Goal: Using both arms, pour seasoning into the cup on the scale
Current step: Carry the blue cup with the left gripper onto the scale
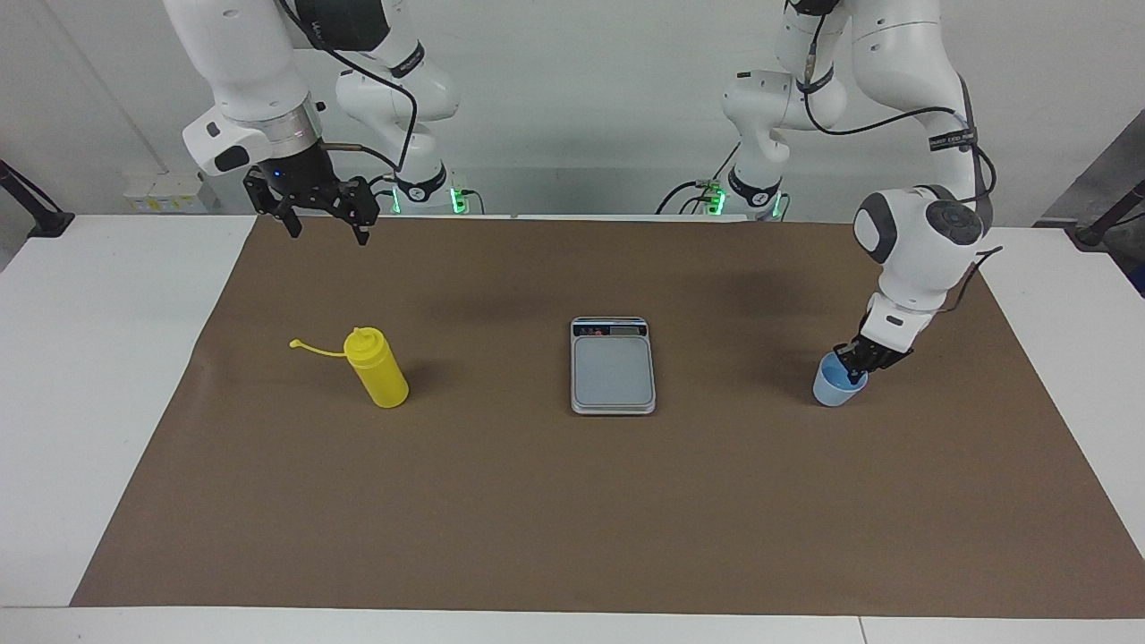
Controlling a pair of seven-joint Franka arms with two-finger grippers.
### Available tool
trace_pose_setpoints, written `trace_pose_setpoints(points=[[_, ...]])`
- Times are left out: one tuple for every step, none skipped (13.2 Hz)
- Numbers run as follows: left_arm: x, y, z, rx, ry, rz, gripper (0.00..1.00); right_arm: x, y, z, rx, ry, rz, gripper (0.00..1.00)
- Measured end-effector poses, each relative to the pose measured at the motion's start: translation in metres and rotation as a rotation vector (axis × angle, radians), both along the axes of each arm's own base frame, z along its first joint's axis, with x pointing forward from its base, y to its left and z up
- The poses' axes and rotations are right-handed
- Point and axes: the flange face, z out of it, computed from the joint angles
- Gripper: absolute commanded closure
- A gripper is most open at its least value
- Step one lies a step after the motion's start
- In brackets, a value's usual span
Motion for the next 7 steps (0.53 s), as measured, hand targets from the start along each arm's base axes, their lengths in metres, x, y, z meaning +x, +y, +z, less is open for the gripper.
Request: trace_pose_setpoints(points=[[0.002,-0.016,0.003,-0.009,0.005,0.026,1.00,0.000,0.000,0.000,0.000,0.000,0.000,0.00],[0.004,-0.033,0.008,-0.019,0.007,0.060,1.00,0.000,0.000,0.000,0.000,0.000,0.000,0.00],[0.007,-0.051,0.016,-0.030,0.008,0.098,1.00,0.000,0.000,0.000,0.000,0.000,0.000,0.00],[0.010,-0.069,0.025,-0.041,0.013,0.133,1.00,0.000,0.000,0.000,0.000,0.000,0.000,0.00],[0.014,-0.092,0.038,-0.053,0.021,0.174,1.00,0.000,0.000,0.000,0.000,0.000,0.000,0.00],[0.017,-0.113,0.049,-0.063,0.026,0.211,1.00,0.000,0.000,0.000,0.000,0.000,0.000,0.00],[0.020,-0.135,0.060,-0.078,0.023,0.258,1.00,0.000,0.000,0.000,0.000,0.000,0.000,0.00]])
